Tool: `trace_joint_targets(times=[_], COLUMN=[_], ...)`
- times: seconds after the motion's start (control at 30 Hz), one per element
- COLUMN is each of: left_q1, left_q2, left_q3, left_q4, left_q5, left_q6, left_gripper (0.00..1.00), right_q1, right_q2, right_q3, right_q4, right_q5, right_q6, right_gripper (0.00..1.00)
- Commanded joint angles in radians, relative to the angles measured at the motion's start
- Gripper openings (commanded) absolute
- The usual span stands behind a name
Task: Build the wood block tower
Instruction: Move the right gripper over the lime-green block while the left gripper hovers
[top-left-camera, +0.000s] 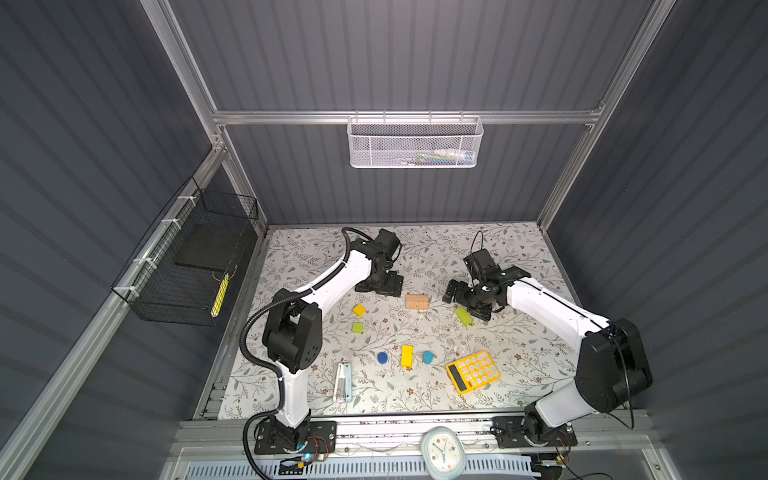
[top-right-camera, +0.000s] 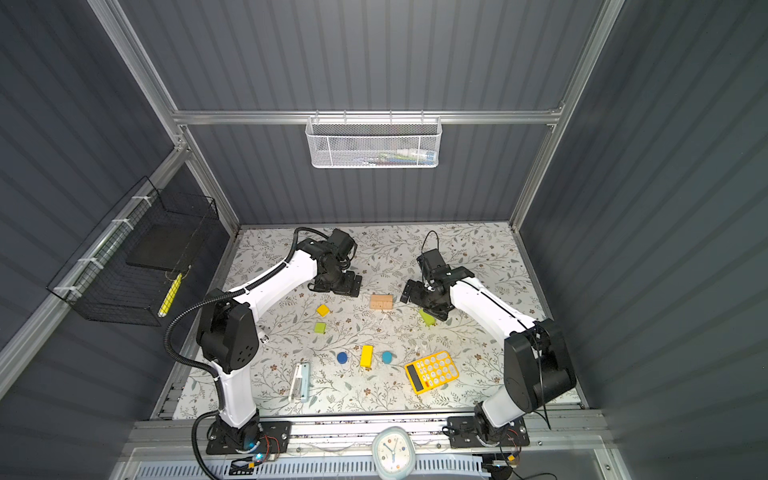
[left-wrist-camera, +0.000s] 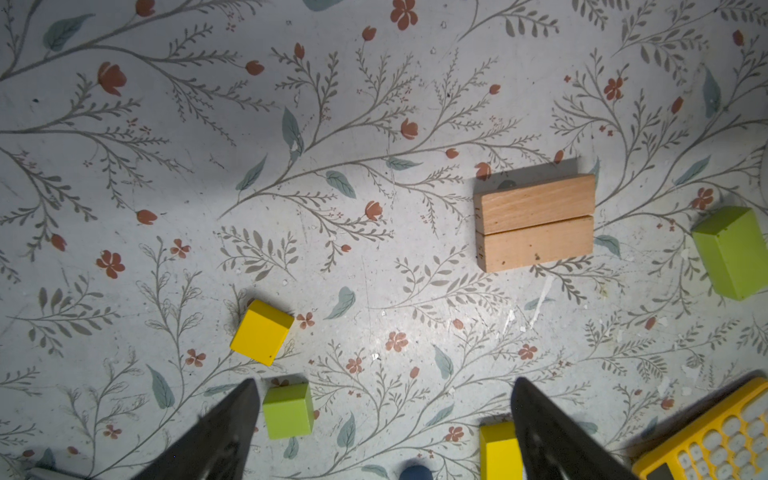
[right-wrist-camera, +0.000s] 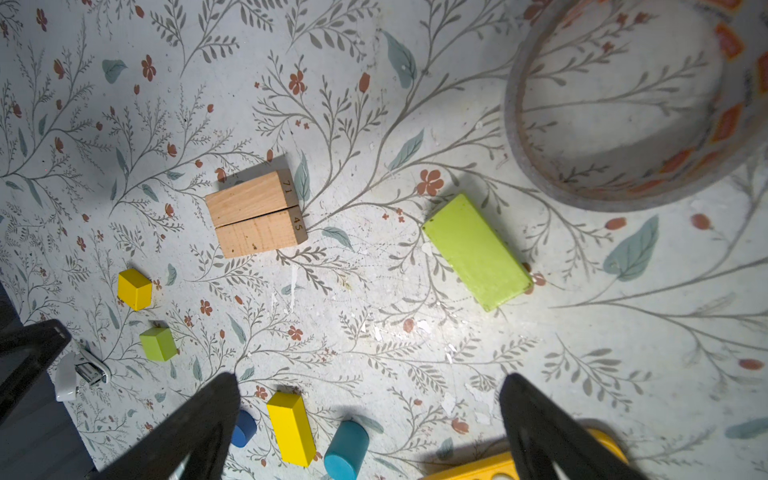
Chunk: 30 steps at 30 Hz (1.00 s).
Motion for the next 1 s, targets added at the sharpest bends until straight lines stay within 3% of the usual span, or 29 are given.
trace_joint_targets(times=[0.0, 0.2, 0.97], left_q1=[0.007, 0.009, 0.014], left_q2=[-0.001, 0.005, 0.006], left_q3=[-0.016, -0.020, -0.036], left_q4=[-0.012, -0.009, 0.012], left_q5=[0.020, 0.026, 0.043], left_q6=[-0.010, -0.022, -0.033], left_gripper=[0.95, 0.95, 0.95], right_q1=[-0.001, -0.003, -0.039], right_q2=[-0.010, -0.003, 0.140], right_q3=[-0.026, -0.055, -0.015], right_q4=[-0.008, 0.012, 0.032], right_q5=[0.010, 0.027, 0.039], right_q6=[0.022, 0.042, -0.069], right_gripper=[0.99, 0.99, 0.99])
